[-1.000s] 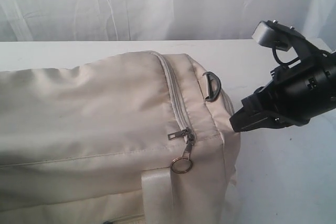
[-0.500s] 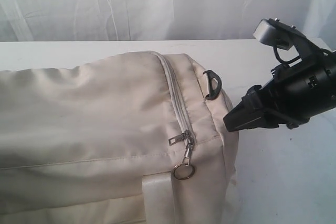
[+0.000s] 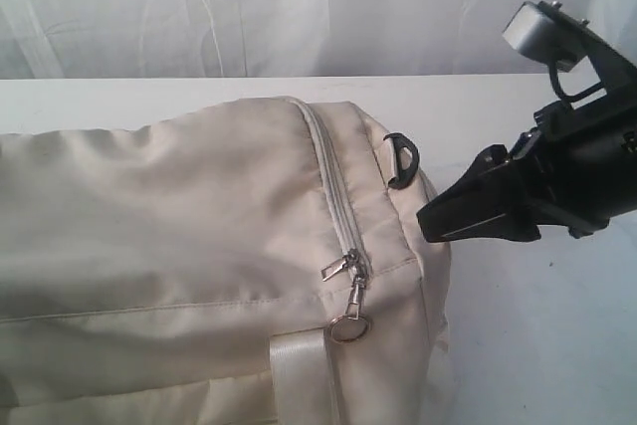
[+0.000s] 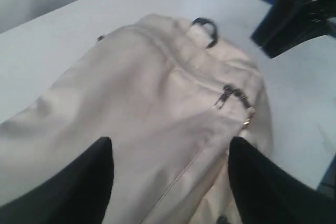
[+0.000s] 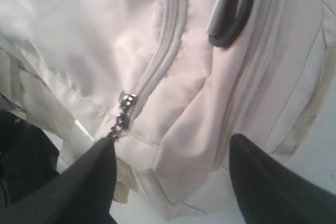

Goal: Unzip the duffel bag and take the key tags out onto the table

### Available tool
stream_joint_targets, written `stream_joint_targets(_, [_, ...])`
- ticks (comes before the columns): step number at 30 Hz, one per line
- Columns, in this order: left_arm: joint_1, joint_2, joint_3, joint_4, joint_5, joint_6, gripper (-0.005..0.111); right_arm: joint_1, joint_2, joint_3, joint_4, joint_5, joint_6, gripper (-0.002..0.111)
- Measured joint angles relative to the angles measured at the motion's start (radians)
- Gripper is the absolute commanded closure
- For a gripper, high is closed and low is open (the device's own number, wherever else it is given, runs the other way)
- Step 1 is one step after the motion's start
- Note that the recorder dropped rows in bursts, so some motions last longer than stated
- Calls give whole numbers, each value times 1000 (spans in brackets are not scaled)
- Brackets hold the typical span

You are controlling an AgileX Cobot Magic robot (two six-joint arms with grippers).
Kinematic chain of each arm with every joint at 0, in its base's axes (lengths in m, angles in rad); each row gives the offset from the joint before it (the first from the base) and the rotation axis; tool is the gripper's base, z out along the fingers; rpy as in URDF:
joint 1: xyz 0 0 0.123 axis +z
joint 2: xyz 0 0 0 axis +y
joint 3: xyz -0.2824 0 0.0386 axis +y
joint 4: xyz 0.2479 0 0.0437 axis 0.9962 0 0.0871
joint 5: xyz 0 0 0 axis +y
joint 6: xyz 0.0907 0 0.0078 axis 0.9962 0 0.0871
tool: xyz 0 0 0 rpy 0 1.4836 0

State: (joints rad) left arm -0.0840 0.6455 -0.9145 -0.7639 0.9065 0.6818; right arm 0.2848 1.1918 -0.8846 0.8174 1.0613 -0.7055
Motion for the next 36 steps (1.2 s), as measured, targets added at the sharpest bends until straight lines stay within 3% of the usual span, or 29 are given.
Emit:
stream_joint_targets(15, [0, 95, 194, -466, 5, 514, 41, 41, -40, 0, 32, 96, -42, 52])
stream_joint_targets(20, [0, 186, 278, -686, 32, 775, 41, 44, -40, 0, 32, 104, -47, 54])
stream_joint_targets(26, [-9, 293, 280, -731, 69, 987, 41, 44, -40, 0, 32, 99, -89, 54])
stream_joint_targets(28, [-49, 329, 280, -779, 53, 1049, 41, 44, -40, 0, 32, 87, -89, 54])
stream_joint_targets(36, [-320, 482, 280, -847, -161, 1156, 41, 44, -40, 0, 30, 77, -89, 54])
